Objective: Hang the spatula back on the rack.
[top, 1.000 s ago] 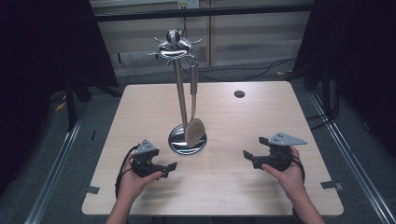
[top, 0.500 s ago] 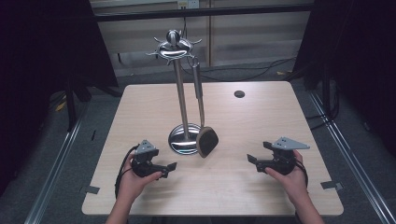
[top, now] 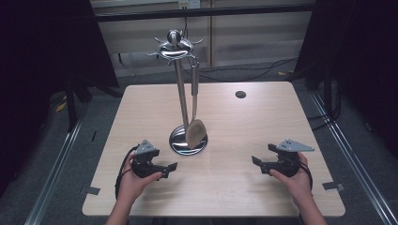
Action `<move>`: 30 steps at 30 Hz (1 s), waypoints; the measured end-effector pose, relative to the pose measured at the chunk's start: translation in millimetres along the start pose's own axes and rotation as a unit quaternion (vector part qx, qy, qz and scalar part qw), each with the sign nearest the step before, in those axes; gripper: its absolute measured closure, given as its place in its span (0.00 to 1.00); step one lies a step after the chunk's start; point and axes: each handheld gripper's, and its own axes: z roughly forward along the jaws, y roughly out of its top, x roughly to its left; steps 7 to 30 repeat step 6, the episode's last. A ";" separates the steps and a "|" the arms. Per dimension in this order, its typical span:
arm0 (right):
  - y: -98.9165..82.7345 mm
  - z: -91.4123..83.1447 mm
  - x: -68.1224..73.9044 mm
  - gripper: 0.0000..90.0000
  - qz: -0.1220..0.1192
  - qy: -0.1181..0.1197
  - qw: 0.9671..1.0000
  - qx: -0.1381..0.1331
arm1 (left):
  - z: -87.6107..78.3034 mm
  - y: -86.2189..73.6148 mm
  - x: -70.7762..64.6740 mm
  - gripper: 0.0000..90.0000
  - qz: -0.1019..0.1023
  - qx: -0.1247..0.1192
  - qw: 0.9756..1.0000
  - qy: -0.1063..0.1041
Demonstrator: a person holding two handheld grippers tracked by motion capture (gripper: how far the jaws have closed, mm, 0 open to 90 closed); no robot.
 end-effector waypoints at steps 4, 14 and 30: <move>-0.3 -0.2 0.2 0.15 -0.006 0.001 1.000 -0.005 | 0.4 0.3 -0.5 0.05 -0.004 -0.006 1.000 -0.004; 0.2 0.3 2.3 0.15 -0.009 0.007 1.000 -0.002 | -0.2 0.2 0.7 0.05 -0.002 -0.004 1.000 -0.003; 0.2 0.3 2.3 0.15 -0.009 0.007 1.000 -0.002 | -0.2 0.2 0.7 0.05 -0.002 -0.004 1.000 -0.003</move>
